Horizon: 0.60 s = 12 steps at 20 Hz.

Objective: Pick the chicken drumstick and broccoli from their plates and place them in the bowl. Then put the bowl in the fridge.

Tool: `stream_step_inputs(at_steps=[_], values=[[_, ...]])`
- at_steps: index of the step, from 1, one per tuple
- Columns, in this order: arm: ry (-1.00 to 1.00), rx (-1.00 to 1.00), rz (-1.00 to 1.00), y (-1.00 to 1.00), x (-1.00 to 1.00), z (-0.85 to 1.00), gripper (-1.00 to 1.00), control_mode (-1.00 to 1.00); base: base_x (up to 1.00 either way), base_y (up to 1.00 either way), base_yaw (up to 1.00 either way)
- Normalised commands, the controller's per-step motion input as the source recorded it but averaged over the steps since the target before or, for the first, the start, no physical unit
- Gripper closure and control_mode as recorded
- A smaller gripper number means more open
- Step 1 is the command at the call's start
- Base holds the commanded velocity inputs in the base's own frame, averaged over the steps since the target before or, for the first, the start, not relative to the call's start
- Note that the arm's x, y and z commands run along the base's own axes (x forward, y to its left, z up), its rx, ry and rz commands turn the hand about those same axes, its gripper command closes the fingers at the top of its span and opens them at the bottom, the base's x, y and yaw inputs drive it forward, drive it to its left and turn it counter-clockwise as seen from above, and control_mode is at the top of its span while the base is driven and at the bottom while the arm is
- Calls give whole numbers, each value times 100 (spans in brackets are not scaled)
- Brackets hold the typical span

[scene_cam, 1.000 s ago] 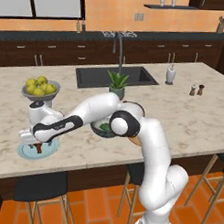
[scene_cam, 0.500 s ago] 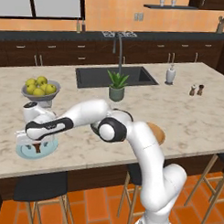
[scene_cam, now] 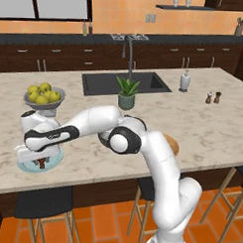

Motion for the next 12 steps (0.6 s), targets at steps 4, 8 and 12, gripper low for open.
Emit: stream_step_inputs(at_steps=[4,8,12], values=[[-10,10,0,-73,-78,42,100,-100,0,0,0],[-15,10,0,-98,-74,80,100,-100,0,0,0],[-3,8,0,-100,-54,85,100,-100,0,0,0]])
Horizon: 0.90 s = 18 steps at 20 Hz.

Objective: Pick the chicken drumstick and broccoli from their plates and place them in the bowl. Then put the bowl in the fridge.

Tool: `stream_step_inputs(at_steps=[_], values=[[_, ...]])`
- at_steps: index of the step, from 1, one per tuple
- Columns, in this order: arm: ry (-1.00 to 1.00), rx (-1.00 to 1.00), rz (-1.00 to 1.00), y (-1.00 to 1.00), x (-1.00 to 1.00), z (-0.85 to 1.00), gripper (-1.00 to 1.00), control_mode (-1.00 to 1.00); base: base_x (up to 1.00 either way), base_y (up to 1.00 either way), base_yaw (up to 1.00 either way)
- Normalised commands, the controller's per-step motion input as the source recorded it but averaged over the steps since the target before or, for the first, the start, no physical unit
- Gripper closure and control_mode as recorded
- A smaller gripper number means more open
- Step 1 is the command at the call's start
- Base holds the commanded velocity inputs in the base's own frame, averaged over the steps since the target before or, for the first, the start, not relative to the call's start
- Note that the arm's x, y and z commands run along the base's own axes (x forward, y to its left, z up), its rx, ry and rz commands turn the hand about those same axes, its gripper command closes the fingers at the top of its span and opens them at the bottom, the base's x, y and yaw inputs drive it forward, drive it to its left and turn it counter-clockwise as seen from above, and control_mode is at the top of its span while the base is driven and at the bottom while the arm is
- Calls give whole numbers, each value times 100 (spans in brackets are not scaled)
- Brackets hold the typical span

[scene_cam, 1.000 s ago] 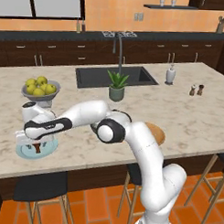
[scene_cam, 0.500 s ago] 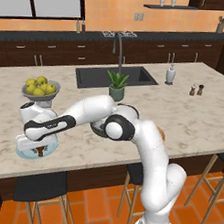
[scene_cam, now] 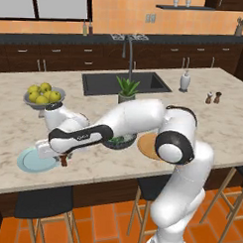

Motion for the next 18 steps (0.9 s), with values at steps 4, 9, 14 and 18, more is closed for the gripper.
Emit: stream_step_inputs(at_steps=[4,9,14,18], values=[[0,9,0,-100,-3,81,100,-100,0,0,0],[8,10,0,-100,17,62,100,-100,0,0,0],[10,1,-5,-95,86,9,100,-100,0,0,0],[15,-2,-16,-68,77,2,100,-100,0,0,0]])
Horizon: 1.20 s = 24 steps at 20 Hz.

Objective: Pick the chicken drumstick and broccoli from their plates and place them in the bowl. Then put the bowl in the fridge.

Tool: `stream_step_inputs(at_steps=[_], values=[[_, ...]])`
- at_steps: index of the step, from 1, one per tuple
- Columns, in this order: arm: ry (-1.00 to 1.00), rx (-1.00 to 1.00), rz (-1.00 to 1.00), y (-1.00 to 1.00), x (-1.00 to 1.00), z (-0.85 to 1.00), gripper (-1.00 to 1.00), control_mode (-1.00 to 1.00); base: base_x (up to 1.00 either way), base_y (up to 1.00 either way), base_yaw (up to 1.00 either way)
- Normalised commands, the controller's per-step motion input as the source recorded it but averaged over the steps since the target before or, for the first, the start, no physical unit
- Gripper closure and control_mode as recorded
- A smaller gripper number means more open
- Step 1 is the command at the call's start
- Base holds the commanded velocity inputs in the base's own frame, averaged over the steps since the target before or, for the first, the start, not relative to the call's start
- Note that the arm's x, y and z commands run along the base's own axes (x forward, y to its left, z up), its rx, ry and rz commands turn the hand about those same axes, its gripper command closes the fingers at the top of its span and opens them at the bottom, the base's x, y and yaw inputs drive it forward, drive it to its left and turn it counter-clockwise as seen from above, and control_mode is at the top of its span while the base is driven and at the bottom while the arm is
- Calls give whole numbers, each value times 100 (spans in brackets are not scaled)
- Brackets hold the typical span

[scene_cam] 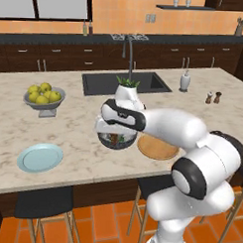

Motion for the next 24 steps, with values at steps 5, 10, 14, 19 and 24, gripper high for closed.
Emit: stream_step_inputs(at_steps=[5,10,14,19,24], values=[[13,-3,-6,-12,90,-1,100,-100,0,0,0],[7,-14,-2,-3,39,-8,100,-100,0,0,0],[0,-12,-6,-11,28,-36,100,-100,0,0,0],[2,0,-1,-28,38,-48,100,-100,0,0,0],[7,-2,-2,-8,51,-40,100,-100,0,0,0]])
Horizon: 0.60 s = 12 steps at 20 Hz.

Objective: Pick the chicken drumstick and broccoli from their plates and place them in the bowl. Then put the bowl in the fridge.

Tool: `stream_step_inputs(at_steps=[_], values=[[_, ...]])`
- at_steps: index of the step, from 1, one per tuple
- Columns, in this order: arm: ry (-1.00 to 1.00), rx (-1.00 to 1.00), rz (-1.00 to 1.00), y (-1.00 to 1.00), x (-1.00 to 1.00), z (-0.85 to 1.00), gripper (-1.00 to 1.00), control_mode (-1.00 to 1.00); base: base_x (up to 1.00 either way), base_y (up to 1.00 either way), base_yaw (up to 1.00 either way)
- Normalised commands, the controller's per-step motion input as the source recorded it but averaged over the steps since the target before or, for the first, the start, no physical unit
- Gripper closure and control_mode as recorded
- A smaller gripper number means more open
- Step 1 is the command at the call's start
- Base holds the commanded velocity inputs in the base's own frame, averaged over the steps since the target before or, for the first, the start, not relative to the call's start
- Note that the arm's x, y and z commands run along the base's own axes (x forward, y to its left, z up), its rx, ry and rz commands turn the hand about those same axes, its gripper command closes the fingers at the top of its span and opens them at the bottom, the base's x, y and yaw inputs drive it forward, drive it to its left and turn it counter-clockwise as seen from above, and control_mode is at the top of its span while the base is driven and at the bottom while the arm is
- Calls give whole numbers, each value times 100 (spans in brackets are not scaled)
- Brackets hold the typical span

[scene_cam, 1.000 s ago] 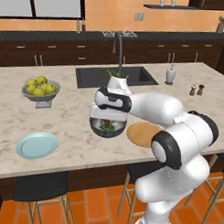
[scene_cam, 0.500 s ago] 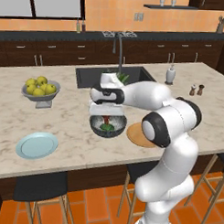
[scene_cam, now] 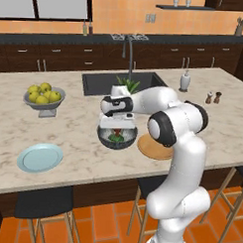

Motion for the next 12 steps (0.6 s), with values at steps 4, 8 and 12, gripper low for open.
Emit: stream_step_inputs(at_steps=[4,8,12], values=[[9,-2,-4,0,25,-41,100,-100,0,0,0],[7,-3,-7,0,-2,-29,-100,-100,0,0,0],[2,0,-5,0,-42,3,-100,-100,0,0,0]])
